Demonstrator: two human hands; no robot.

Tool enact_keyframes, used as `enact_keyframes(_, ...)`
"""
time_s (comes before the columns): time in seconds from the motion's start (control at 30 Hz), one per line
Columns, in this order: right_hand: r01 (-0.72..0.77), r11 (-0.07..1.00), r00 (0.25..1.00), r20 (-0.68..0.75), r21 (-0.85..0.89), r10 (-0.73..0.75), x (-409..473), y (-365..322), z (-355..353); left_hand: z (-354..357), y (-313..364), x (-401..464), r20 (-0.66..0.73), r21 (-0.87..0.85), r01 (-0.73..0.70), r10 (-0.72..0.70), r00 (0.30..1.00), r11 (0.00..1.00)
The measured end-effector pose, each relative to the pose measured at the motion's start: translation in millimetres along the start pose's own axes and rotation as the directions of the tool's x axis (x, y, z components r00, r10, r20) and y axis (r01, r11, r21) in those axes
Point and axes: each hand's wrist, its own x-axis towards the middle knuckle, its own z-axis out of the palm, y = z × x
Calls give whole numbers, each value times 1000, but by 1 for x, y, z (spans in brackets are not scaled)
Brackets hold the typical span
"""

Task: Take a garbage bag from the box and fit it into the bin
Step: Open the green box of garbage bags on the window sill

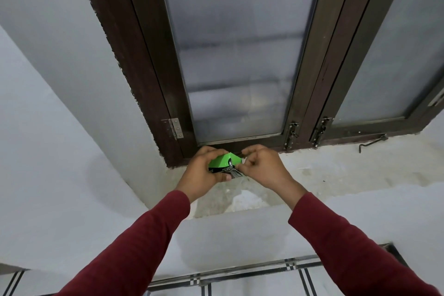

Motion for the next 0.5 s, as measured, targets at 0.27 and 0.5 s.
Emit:
enact_keyframes(0.27,92,994,995,-44,52,-89,-1,-3,-7,-2,-3,2,26,18,-27,26,999,999)
enact_keyframes(0.5,-98,984,994,-23,147,103,3,-6,1,-1,-3,8,64,58,-41,38,997,997)
